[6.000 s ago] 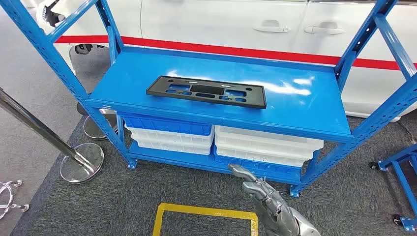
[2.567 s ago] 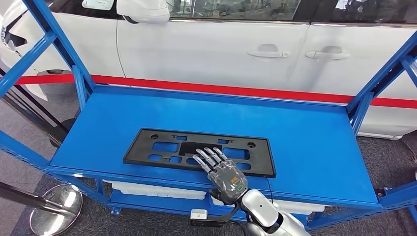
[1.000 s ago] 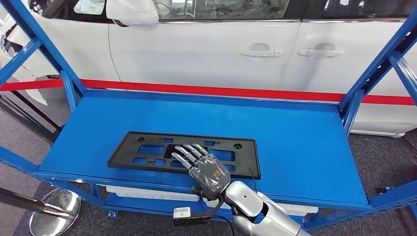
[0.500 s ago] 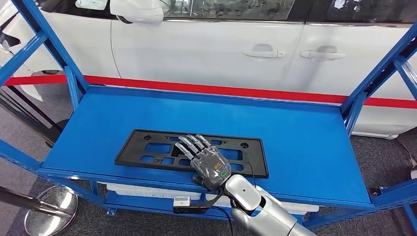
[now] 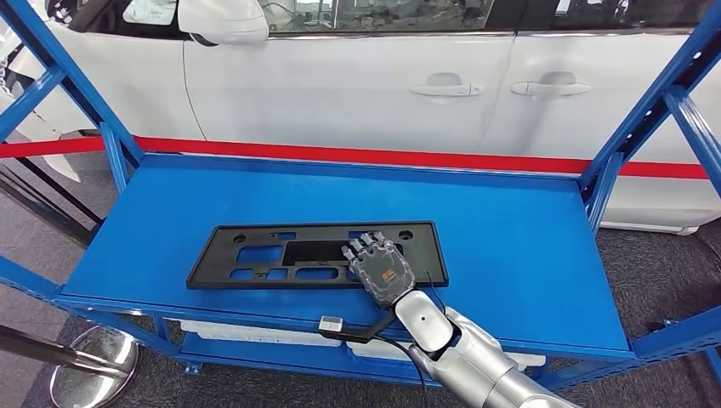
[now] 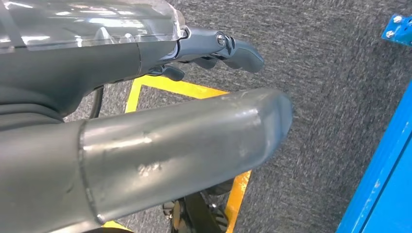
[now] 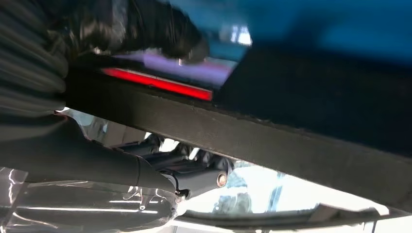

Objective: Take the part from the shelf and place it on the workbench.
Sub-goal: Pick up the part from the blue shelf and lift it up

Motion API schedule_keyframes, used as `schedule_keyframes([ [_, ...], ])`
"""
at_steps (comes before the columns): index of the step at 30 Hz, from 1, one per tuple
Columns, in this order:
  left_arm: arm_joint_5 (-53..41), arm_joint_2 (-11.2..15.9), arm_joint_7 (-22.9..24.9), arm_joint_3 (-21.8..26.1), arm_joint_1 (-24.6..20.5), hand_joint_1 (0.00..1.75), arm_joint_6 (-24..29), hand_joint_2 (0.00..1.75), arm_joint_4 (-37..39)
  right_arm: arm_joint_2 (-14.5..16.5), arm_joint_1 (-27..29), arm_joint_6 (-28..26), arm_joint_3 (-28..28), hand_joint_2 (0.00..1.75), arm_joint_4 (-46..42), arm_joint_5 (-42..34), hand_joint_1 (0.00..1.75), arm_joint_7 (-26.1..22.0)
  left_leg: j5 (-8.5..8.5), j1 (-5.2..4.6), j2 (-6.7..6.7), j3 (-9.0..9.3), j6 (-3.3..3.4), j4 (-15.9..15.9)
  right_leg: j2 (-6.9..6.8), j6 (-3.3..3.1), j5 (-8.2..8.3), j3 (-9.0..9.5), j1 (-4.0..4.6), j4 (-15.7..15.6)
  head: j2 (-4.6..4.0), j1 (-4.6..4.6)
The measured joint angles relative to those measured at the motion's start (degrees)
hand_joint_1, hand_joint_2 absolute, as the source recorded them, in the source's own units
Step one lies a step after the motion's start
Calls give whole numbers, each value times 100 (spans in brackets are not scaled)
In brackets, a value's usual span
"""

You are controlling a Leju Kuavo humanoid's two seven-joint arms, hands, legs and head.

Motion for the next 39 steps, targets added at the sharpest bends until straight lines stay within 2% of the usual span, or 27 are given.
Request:
schedule_keyframes([
  [1,-1,2,-5,-2,3,0,-15,0,0,9,-13,7,-7,175,63,24,152,-2,82,0,0,-4,4,-11,2,0,-2,6,3,1,0,0],
  [2,-1,4,-11,-3,2,0,-25,0,0,24,-35,20,-16,175,115,40,150,-7,264,0,0,108,17,-260,7,2,-6,18,4,2,0,0],
  [3,-1,9,-17,-4,-2,0,-27,0,0,44,-64,33,-27,175,153,53,148,-14,488,-2,0,303,41,-670,11,9,-12,33,5,2,0,0],
  [5,-1,21,-31,-5,-18,0,-31,0,0,74,-117,66,-50,175,214,67,149,-21,755,-28,-3,659,100,-1403,16,42,-24,46,23,7,1,1],
  [6,-1,26,-38,-5,-23,0,-37,0,0,81,-136,86,-61,175,241,71,154,-24,791,-44,-5,741,126,-1582,16,65,-25,41,30,9,1,1],
  [9,1,38,-71,-5,-16,0,-87,0,0,85,-183,167,-87,175,315,72,170,-55,808,-47,-3,763,210,-1669,18,153,-24,33,30,14,0,1],
  [11,9,42,-147,-5,-21,0,-161,87,0,86,-209,192,-104,175,374,49,174,-90,851,-18,14,779,287,-1725,18,208,-203,-68,30,259,0,2],
  [13,8,42,-264,-11,-25,0,-234,175,0,84,-215,186,-122,175,433,-1,175,-130,870,-14,29,768,327,-1740,16,240,-583,-385,22,931,1,3],
  [14,1,42,-316,-19,-21,0,-261,175,0,82,-215,182,-128,175,456,-24,175,-151,873,-16,33,756,333,-1737,16,252,-745,-566,17,1306,1,2],
  [15,-6,43,-357,-29,-15,0,-281,175,0,81,-214,181,-133,175,472,-42,175,-167,873,-18,37,749,334,-1731,15,262,-812,-686,13,1556,1,2],
  [16,-11,43,-386,-40,-10,0,-297,175,0,80,-215,181,-138,175,485,-56,175,-178,872,-19,37,746,333,-1722,13,267,-761,-703,7,1597,0,2],
  [17,-16,44,-404,-50,-6,0,-307,175,0,79,-217,181,-142,175,493,-68,175,-184,869,-19,35,748,327,-1711,11,266,-608,-602,-1,1407,1,2],
  [19,-34,44,-436,-68,-5,0,-319,175,0,79,-225,176,-160,175,499,-114,175,-200,852,-23,25,753,301,-1680,7,242,-238,-201,-14,630,1,2],
  [20,-50,45,-446,-79,-5,0,-321,175,0,80,-229,158,-172,175,497,-165,175,-229,840,-32,18,749,277,-1659,7,223,-129,-43,-9,307,1,2],
  [21,-64,49,-453,-89,-6,0,-322,175,0,81,-227,120,-189,175,494,-265,175,-293,832,-41,13,743,250,-1643,8,201,-83,48,1,111,0,1],
  [23,-78,55,-460,-103,-2,0,-356,175,0,84,-196,17,-256,175,441,-781,175,-612,830,-44,8,739,181,-1636,13,148,-76,73,28,33,0,1],
  [25,-38,63,-502,-104,12,0,-457,175,1,73,-127,-30,-394,175,251,-1801,175,-1237,784,-15,10,734,113,-1596,8,69,-42,105,20,-19,0,2],
  [27,129,76,-624,-90,29,0,-636,175,2,32,13,-7,-604,175,-157,-3128,175,-2043,508,11,13,585,54,-1199,4,-2,-6,133,5,-73,0,1],
  [29,356,86,-819,-44,36,0,-819,175,2,-19,292,25,-843,175,-722,-4268,175,-2706,106,20,13,267,3,-438,5,-27,-1,127,11,-78,0,0],
  [30,434,90,-919,-18,38,0,-879,175,2,-43,472,54,-954,175,-1019,-4659,175,-2932,-6,23,13,138,-15,-136,5,-28,-1,121,13,-74,0,0],
  [31,486,90,-1003,2,41,0,-916,175,2,-70,658,97,-1046,175,-1290,-4924,175,-3091,-9,28,14,94,-25,-19,4,-27,-2,116,14,-68,0,0],
  [32,522,92,-1087,17,43,0,-954,175,2,-103,835,154,-1125,175,-1553,-5123,175,-3221,103,35,14,164,-26,-140,4,-24,-4,114,14,-61,0,0],
  [34,572,98,-1329,40,41,0,-1029,175,2,-172,1156,284,-1246,175,-2044,-5515,175,-3487,470,44,15,554,3,-905,6,-2,-15,112,14,-39,0,0],
  [35,572,101,-1468,49,36,0,-1057,175,2,-207,1314,367,-1302,175,-2283,-5774,175,-3652,597,35,14,744,30,-1280,5,24,-23,106,22,-27,0,1],
  [36,558,101,-1566,52,34,0,-1075,175,2,-243,1488,482,-1361,175,-2537,-6095,175,-3851,662,21,7,864,62,-1531,3,56,-28,97,28,-17,0,1],
  [37,541,102,-1601,52,39,0,-1085,175,2,-283,1677,619,-1422,175,-2809,-6424,175,-4053,665,4,-2,906,93,-1636,-2,91,-28,87,31,-12,0,1],
  [39,530,103,-1518,52,73,0,-1096,175,2,-357,2028,924,-1538,175,-3411,-6991,175,-4391,683,-9,-16,897,158,-1659,-6,161,-23,72,31,-15,0,2],
])
